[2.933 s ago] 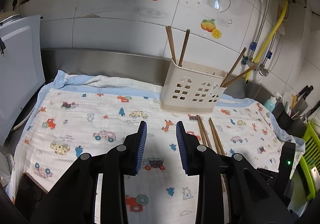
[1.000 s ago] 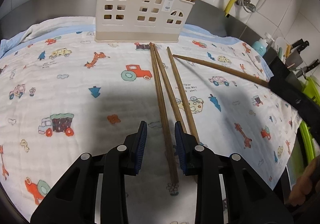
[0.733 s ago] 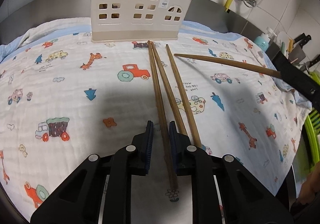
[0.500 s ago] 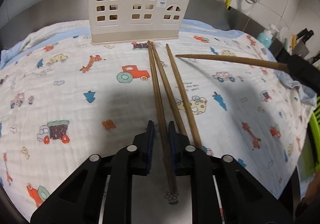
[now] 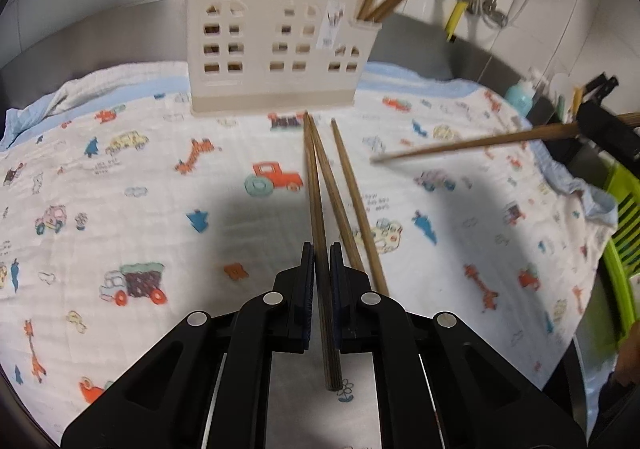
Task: Organize utensils
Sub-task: 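Close the left tool on its chopstick while the right tool grips another, lifting both, then carry the left tool's chopstick upright to the holder while the right tool carries its own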
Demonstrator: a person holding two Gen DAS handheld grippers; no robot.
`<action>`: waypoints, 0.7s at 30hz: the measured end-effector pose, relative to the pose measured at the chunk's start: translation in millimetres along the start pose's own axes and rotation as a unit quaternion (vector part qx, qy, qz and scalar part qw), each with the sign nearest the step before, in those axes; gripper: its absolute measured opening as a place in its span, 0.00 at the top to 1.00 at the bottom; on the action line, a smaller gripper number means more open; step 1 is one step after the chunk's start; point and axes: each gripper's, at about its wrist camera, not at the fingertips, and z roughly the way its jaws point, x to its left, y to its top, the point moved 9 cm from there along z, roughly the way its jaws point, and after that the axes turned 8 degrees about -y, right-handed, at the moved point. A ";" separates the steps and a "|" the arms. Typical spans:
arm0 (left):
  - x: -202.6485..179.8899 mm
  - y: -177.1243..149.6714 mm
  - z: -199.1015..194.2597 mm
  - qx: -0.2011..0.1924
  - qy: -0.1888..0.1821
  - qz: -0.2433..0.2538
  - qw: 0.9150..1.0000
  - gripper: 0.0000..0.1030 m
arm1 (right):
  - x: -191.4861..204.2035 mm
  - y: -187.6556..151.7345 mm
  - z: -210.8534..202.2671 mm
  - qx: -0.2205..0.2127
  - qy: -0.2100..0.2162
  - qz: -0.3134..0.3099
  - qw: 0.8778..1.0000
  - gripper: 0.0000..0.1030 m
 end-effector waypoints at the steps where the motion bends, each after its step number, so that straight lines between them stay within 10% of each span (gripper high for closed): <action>1: -0.2 2.4 -4.1 -0.005 -0.002 0.000 1.000 0.94 | 0.3 2.7 -1.2 -0.002 0.002 -0.001 1.000 0.94; 21: -22.1 50.8 -82.6 -0.099 -0.034 0.041 0.994 0.94 | 14.5 68.1 -24.6 -0.034 0.050 -0.033 0.998 0.94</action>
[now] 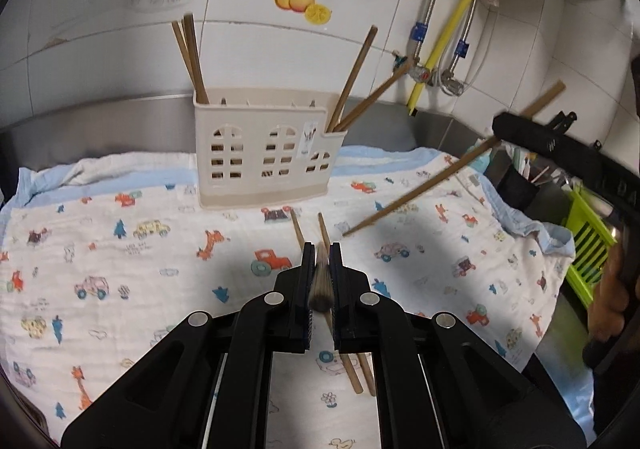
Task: Organize utensils
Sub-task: 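Carry the left tool's chopstick upright to the holder while the right tool carries its own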
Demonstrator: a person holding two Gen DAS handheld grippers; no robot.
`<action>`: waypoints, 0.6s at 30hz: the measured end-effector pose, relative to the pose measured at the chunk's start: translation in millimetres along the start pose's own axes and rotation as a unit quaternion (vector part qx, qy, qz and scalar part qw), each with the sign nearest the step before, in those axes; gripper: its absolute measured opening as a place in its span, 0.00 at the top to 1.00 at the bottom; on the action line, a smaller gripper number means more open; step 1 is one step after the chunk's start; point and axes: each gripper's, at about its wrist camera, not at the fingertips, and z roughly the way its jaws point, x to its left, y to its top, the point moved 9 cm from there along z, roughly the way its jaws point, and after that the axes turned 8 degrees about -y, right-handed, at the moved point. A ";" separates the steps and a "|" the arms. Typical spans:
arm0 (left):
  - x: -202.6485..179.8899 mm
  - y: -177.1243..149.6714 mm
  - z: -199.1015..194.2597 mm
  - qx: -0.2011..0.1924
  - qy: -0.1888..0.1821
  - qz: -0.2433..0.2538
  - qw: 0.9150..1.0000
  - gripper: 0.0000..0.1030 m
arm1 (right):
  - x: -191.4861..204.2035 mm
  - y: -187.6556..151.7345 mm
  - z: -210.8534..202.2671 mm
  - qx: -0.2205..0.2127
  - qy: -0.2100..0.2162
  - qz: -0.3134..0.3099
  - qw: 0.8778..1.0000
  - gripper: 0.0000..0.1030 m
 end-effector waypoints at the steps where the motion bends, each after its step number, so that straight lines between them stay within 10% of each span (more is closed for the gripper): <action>1: 0.4 4.9 -3.3 -0.004 0.002 0.003 1.000 0.94 | -0.7 7.2 -1.1 -0.003 0.003 -0.001 1.000 0.94; 18: 9.6 62.2 -14.9 -0.022 0.026 0.043 0.998 0.95 | -1.6 122.4 27.2 -0.052 -0.016 -0.054 0.997 0.94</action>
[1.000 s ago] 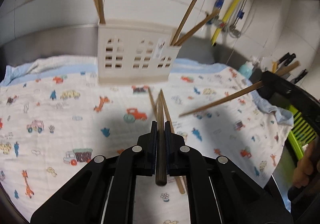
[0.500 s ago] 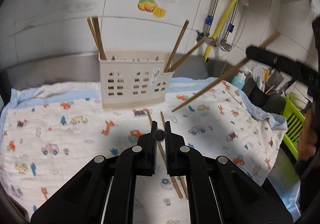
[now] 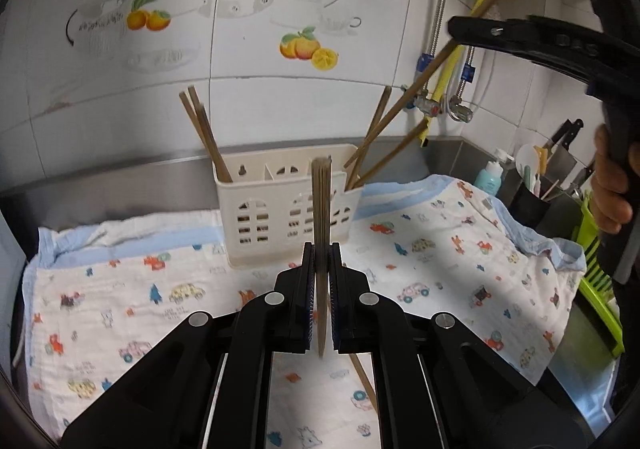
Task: Organize utensils
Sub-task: 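Carry the left tool's chopstick upright to the holder while the right tool carries its own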
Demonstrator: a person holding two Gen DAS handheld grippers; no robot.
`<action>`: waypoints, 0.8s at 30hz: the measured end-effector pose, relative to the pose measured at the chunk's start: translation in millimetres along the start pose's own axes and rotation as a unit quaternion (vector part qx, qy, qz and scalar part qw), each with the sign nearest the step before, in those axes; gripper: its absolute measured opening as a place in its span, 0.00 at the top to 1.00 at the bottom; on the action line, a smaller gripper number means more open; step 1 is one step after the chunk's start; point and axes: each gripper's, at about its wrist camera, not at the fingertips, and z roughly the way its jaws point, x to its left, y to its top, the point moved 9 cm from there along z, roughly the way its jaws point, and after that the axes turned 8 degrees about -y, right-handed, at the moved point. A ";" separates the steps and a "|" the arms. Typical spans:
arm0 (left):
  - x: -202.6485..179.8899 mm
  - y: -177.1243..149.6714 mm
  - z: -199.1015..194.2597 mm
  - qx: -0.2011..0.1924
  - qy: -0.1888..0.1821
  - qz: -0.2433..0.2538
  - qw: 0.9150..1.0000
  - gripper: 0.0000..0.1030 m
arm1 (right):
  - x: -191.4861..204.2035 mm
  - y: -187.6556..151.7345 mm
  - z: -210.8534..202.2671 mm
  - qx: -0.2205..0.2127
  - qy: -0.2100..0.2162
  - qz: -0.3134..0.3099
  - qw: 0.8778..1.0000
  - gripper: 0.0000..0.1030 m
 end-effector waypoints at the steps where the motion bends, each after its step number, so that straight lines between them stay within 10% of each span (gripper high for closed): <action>1: 0.3 3.1 -0.4 -0.001 0.001 0.003 1.000 0.95 | -0.3 2.0 5.5 0.002 -0.004 -0.003 1.000 0.94; 24: 14.6 167.4 -15.9 -0.119 0.085 0.054 0.988 0.95 | -2.6 -37.5 95.5 0.092 -0.007 -0.020 0.996 0.93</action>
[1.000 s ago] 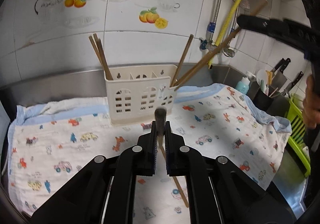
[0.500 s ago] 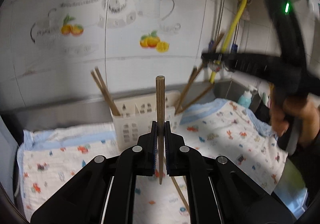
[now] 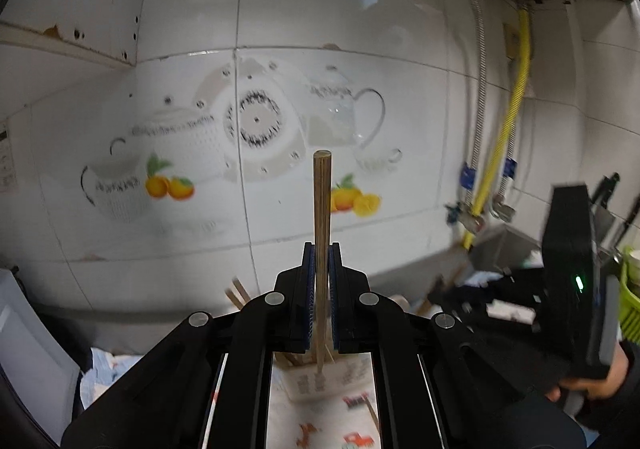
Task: Organize utensils
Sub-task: 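Carry the left tool's chopstick upright to the holder while the right tool carries its own, then open the left tool over the holder while the right tool releases its chopstick inside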
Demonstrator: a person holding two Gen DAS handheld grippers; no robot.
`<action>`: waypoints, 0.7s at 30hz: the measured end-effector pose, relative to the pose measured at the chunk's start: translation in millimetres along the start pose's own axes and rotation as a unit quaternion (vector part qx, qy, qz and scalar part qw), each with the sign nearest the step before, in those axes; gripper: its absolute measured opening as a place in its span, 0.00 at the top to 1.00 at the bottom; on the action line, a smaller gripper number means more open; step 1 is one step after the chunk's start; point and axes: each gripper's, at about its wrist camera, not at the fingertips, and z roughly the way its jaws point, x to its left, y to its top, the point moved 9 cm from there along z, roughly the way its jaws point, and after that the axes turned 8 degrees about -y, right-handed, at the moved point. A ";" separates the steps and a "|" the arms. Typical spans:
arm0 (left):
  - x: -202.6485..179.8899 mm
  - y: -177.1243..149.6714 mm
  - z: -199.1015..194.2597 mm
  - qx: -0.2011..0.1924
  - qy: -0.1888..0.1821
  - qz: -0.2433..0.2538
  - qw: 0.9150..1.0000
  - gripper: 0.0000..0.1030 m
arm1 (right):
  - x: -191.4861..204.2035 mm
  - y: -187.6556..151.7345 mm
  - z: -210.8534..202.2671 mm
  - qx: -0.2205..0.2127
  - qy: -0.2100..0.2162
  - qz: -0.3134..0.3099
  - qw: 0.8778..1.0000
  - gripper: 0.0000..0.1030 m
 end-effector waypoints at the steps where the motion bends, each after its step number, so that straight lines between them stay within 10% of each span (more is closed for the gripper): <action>1: 2.2 2.8 2.2 -0.003 0.003 -0.001 1.000 0.95 | 0.1 -0.3 0.4 0.000 0.000 -0.001 1.000 0.93; 21: 33.6 -29.1 55.3 0.038 0.011 -0.063 0.997 0.95 | -4.3 4.6 -23.8 -0.038 0.001 0.003 0.999 0.84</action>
